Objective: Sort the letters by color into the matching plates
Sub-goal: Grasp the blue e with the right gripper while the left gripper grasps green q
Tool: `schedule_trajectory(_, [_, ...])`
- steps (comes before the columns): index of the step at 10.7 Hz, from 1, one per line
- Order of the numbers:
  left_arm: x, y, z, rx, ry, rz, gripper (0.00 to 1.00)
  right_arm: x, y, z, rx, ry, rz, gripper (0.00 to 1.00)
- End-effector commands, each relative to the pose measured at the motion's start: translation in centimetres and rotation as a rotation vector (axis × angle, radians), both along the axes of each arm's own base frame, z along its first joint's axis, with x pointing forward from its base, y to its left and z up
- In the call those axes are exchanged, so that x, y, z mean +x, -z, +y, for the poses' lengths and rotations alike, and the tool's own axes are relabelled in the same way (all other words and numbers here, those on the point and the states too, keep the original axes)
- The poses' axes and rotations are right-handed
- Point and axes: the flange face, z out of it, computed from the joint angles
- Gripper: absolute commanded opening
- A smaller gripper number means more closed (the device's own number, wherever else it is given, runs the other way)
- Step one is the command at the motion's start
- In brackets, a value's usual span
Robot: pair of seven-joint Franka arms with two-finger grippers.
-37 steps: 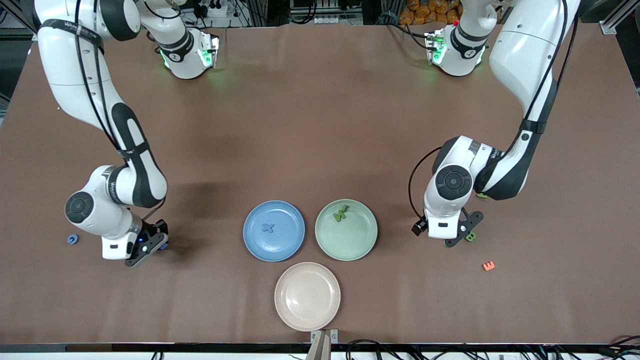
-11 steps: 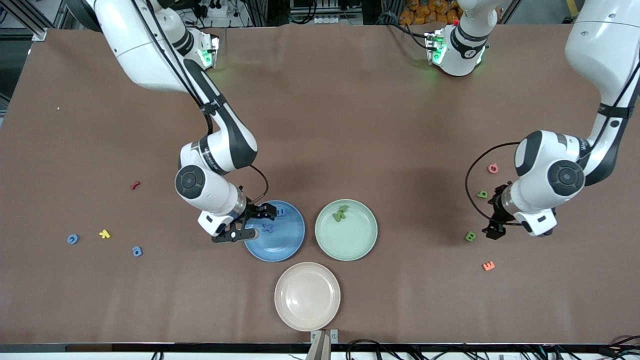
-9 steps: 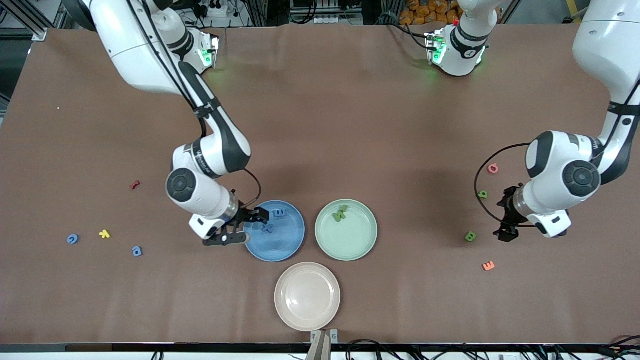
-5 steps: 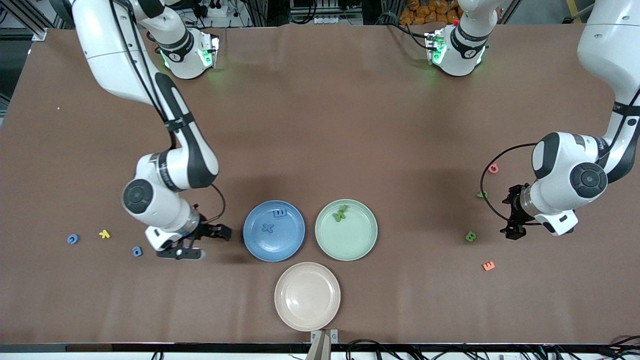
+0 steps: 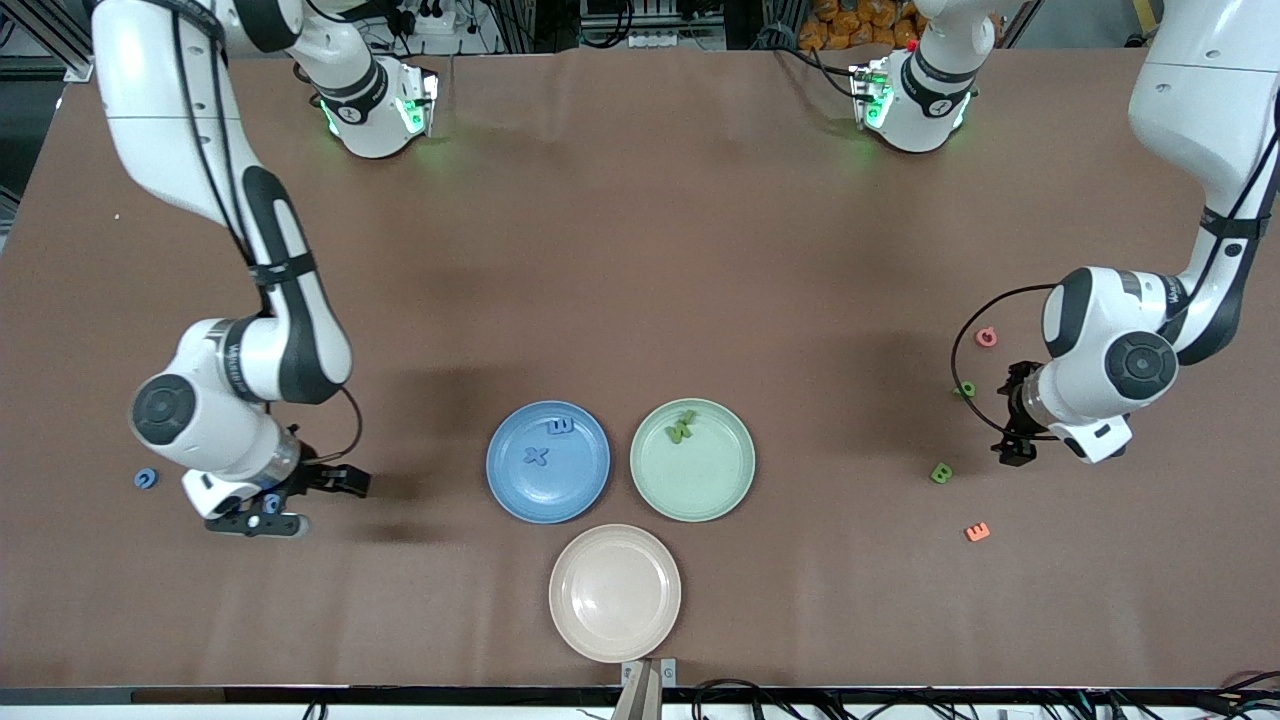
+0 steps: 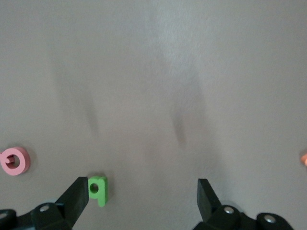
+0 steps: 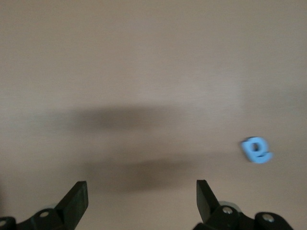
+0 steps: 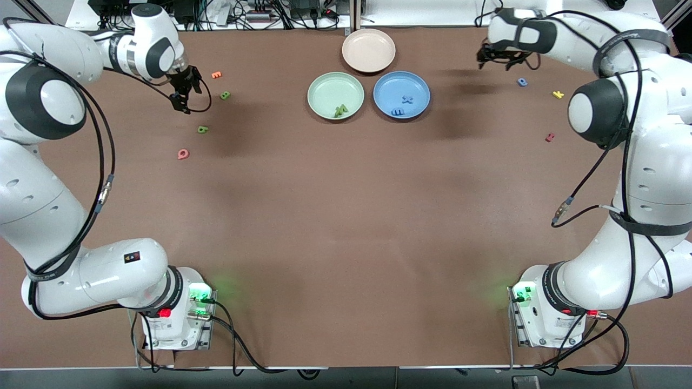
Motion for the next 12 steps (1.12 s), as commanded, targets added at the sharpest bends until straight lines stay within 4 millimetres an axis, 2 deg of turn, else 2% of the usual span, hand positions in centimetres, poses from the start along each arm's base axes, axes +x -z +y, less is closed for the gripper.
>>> schedule_trajectory(1, [-5.3,-1.0,-1.3,-0.035,0.083,-0.025,1.00,-0.1,-0.1,-5.9,-0.012,-0.031,0.016,1.00])
schedule_trajectory(3, [-6.0,0.1,-2.2,-0.039,0.130,-0.013,1.00,-0.3,0.4,-8.4,-0.014,-0.058,0.025,1.00])
schedule_trajectory(6, [-6.4,3.7,-3.1,-0.053,0.154,0.016,1.00,-0.9,2.4,-11.0,-0.016,-0.102,0.053,1.00])
schedule_trajectory(8, [-6.1,5.2,-2.6,-0.064,0.147,0.009,1.00,-1.0,3.9,-11.2,-0.016,-0.102,0.066,1.00])
schedule_trajectory(12, [-4.8,5.2,-0.1,-0.063,0.102,-0.020,1.00,-0.8,5.9,-11.9,-0.030,-0.094,0.048,1.00])
